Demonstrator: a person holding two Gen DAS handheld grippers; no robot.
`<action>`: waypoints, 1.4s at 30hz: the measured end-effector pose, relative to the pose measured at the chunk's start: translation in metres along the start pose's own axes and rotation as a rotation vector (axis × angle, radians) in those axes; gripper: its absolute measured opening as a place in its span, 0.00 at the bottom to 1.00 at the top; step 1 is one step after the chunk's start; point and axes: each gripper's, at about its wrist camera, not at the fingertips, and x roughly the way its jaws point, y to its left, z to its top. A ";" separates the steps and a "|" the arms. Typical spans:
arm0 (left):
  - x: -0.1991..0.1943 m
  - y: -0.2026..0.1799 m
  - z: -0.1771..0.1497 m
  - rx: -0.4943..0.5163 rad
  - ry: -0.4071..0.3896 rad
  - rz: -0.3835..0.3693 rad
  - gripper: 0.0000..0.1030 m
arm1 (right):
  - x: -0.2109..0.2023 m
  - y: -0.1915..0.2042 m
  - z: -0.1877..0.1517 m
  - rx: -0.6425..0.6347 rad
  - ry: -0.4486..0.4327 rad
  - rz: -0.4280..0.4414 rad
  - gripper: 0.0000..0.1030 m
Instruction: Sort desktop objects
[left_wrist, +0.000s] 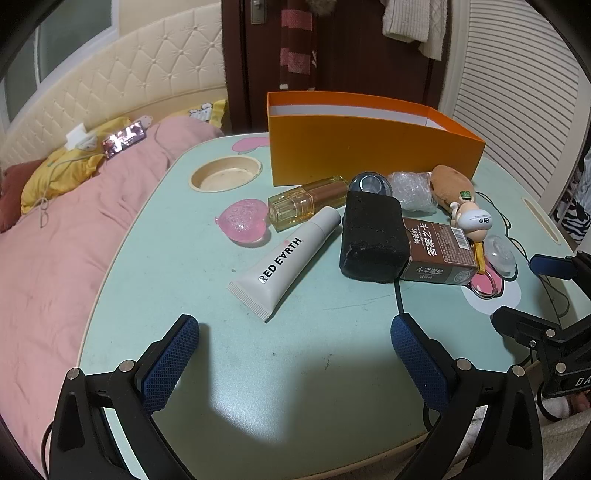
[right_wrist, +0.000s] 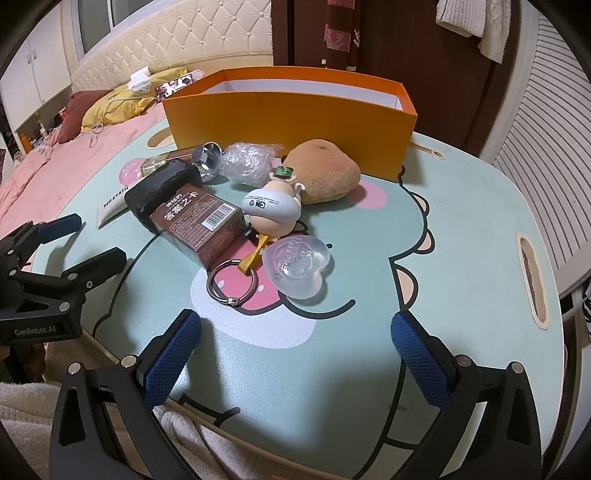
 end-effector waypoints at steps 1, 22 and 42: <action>0.000 -0.003 0.001 -0.002 -0.001 0.004 1.00 | 0.000 0.000 0.000 0.000 -0.001 0.001 1.00; -0.032 0.045 0.014 -0.110 -0.221 -0.053 1.00 | -0.002 0.002 -0.002 -0.020 -0.026 0.020 1.00; 0.015 0.077 0.060 0.018 -0.121 -0.068 0.76 | 0.001 0.000 0.000 -0.031 -0.040 0.030 1.00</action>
